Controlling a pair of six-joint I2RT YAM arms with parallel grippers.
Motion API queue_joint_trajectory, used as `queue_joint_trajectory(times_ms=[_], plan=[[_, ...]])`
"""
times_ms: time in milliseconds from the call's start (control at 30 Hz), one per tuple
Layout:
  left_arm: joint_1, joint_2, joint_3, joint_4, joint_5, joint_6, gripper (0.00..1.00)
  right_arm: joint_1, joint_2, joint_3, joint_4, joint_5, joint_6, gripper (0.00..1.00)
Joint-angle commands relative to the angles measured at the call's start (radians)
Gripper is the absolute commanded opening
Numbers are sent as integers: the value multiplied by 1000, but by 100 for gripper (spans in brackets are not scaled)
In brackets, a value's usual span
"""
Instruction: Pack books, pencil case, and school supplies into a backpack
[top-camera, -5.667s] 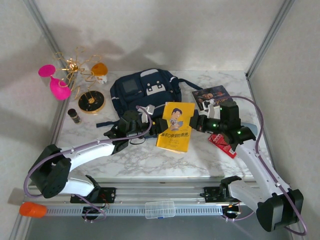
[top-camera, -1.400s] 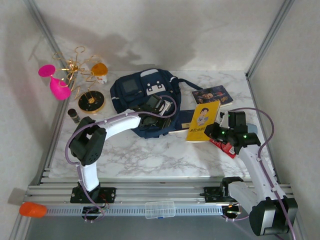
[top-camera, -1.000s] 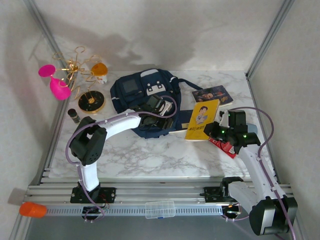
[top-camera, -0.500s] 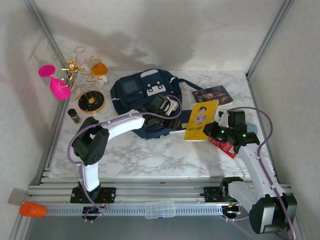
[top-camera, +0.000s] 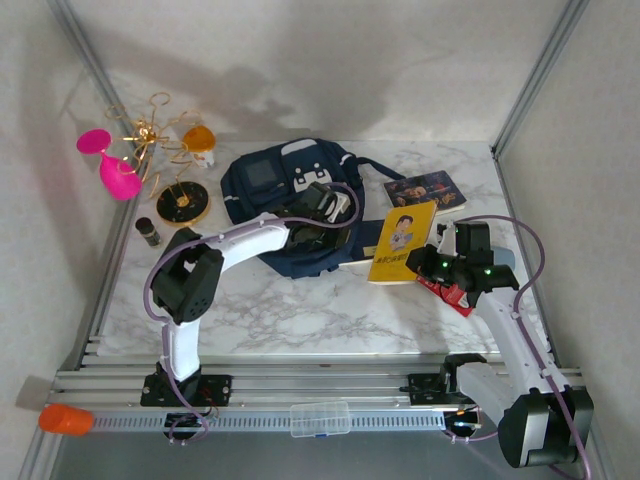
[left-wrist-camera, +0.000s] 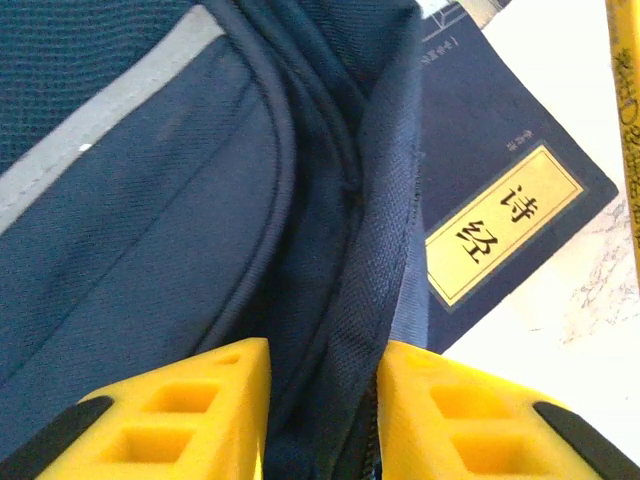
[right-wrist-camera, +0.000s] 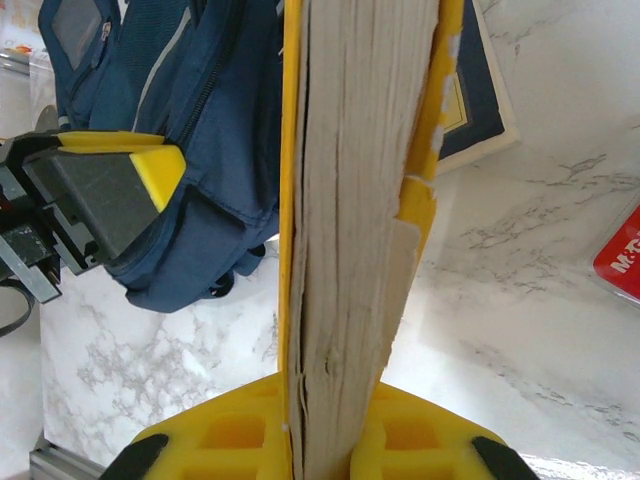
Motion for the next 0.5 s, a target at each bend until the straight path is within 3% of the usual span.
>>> queue_joint_trajectory(times_ms=[0,300,467], plan=[[25,-14,8,-21,-22,-32,30,-8,-17,-4,65,-32,-1,0],[68,-100,-78,43,71,-88,34,-9,-19,-3,60,-32,-7,0],[86,-112,-120,30,65,-87,35,-11,-15,-8,68,-33,-7,0]])
